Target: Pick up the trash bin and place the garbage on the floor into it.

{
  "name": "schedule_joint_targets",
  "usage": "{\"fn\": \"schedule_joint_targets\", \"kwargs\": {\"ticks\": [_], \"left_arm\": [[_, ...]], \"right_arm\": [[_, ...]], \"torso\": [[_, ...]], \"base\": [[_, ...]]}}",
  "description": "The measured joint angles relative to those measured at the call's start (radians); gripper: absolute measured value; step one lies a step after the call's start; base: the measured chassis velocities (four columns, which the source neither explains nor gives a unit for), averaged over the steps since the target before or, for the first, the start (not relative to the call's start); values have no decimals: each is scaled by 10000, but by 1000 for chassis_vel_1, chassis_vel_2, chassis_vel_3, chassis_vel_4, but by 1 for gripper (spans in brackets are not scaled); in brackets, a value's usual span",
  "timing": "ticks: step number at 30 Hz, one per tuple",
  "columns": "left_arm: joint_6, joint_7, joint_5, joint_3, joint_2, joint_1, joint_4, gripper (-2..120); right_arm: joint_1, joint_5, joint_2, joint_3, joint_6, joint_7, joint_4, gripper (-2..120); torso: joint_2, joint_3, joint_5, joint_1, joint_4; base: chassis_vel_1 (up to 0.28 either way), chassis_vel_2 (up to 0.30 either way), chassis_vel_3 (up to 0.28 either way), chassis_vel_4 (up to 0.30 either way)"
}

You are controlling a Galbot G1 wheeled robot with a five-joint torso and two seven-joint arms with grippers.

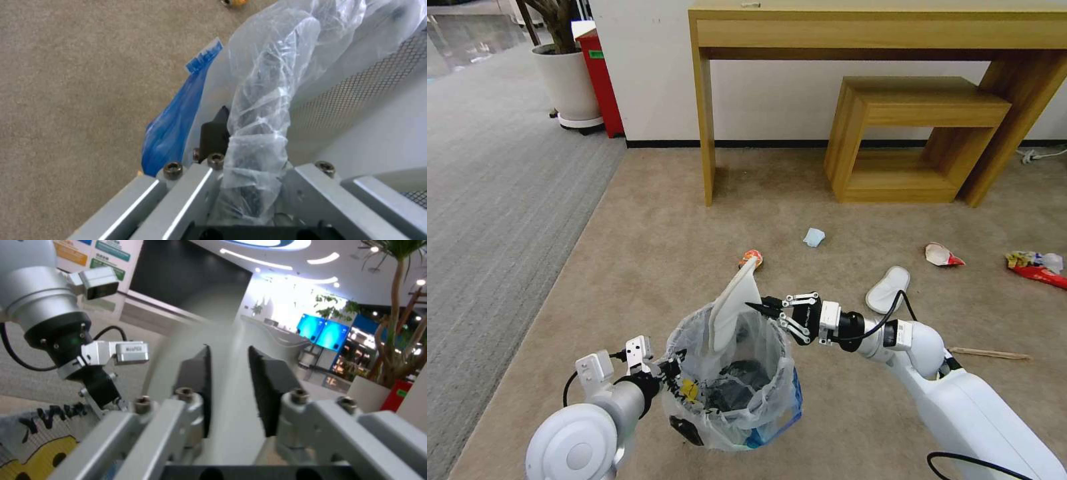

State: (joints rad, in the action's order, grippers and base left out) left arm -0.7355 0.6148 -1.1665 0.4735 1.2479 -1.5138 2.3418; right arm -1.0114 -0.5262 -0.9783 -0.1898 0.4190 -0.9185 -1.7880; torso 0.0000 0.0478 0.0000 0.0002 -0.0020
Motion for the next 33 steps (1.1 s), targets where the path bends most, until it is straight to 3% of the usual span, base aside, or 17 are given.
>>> {"fn": "schedule_joint_targets", "kwargs": {"ticks": [8,10,12,14,17,21,22,23,25,26,29,33], "left_arm": [[0,-65,8,-52,65,-56,127,1],[-1,-169,107,-84,110,-62,135,1],[-1,-171,122,-87,115,-65,134,1],[-1,-180,194,-87,138,-78,132,1],[-1,-180,201,-23,145,-70,124,1],[-1,-40,201,168,147,-36,91,1],[-1,132,201,342,134,-11,56,1],[-1,132,201,342,134,-11,56,1],[0,434,182,841,99,55,9,1],[0,434,182,841,99,55,9,1],[0,829,129,1570,96,211,7,1],[1,1034,354,2341,197,401,11,1]], "right_arm": [[-185,6,6,23,-23,66,-72,54],[-343,63,-3,35,-24,75,-115,68],[-366,73,-3,28,-23,76,-121,69],[-516,88,19,-65,5,176,-212,82],[-617,70,42,-163,49,497,-324,91],[-836,-32,35,-315,54,1818,-540,99],[-1028,32,1,-500,-228,3306,-746,100],[-1028,32,1,-500,-228,3306,-746,100],[-1419,410,-100,-1137,-983,6089,-1056,100],[-1419,410,-100,-1137,-983,6089,-1056,100],[-1957,497,-295,-1859,-1390,8191,-1325,100],[-2550,699,-684,-2753,-1543,8780,-1430,100]], "torso": [[0,0,0,0,1],[0,0,0,0,0],[0,0,0,0,0],[0,0,0,0,0],[0,1,0,0,0],[0,1,0,-1,0],[0,1,0,-1,1],[0,1,0,-1,1],[0,1,-2,0,1],[0,1,-2,0,1],[0,1,-1,0,0],[0,1,-1,-1,-1]], "base": [[0,0,0,0],[0,0,0,0],[0,0,0,0],[0,0,0,0],[0,0,0,0],[0,0,0,0],[0,0,0,0],[0,0,0,0],[0,0,0,0],[0,0,0,0],[0,0,0,0],[0,0,0,0]]}}
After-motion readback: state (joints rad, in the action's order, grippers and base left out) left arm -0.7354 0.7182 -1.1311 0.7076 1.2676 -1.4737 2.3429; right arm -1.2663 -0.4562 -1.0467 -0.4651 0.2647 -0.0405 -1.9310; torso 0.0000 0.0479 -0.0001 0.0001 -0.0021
